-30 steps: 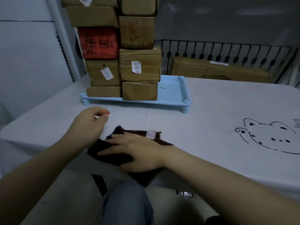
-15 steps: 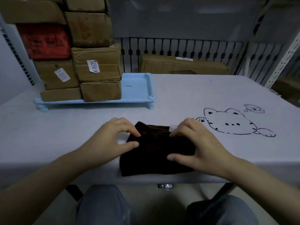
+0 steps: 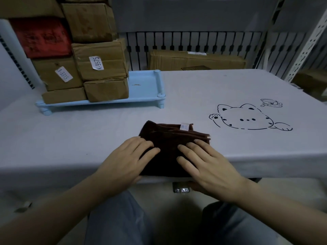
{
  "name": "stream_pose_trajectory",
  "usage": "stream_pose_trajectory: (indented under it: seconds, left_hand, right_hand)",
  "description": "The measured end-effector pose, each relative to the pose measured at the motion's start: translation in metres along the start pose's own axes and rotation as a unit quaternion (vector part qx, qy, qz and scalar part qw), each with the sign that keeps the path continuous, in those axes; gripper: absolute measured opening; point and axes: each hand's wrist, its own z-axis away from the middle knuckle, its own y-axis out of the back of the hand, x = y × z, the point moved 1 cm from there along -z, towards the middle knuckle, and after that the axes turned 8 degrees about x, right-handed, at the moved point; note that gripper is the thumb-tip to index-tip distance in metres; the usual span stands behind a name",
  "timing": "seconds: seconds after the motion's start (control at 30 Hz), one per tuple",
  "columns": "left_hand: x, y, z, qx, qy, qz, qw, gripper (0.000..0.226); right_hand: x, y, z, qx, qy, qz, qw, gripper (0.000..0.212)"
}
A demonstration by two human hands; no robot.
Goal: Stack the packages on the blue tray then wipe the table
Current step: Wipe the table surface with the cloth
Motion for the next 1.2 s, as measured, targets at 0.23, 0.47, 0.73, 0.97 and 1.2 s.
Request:
stream_pose_trajectory:
  seconds: [0.23,0.47,0.73,0.97,1.2]
  left_hand:
    - [-0.011,0.006,0.014,0.059,0.023,0.087,0.994,0.042]
    - [-0.028,0.038,-0.025,0.094,0.306,0.384,0.866,0.015]
    - [-0.060,0.019,-0.080,-0.091,0.533,0.351,0.764,0.069]
    - [-0.065,0.012,-0.084,-0.138,0.539,0.304,0.774,0.062]
    - [-0.059,0.020,-0.097,-0.235,0.549,0.323,0.734,0.058]
  right_hand:
    - [0.003,0.009,0.003,0.084,-0.054,-0.070,0.993,0.048]
    - [0.055,0.039,-0.036,0.111,-0.331,-0.435,0.830,0.034]
    - [0.092,0.011,-0.062,-0.009,-0.456,-0.336,0.824,0.041]
    - [0.089,-0.011,-0.098,-0.132,-0.376,-0.312,0.863,0.048]
    - [0.099,-0.023,-0.117,-0.251,-0.385,-0.306,0.834,0.039]
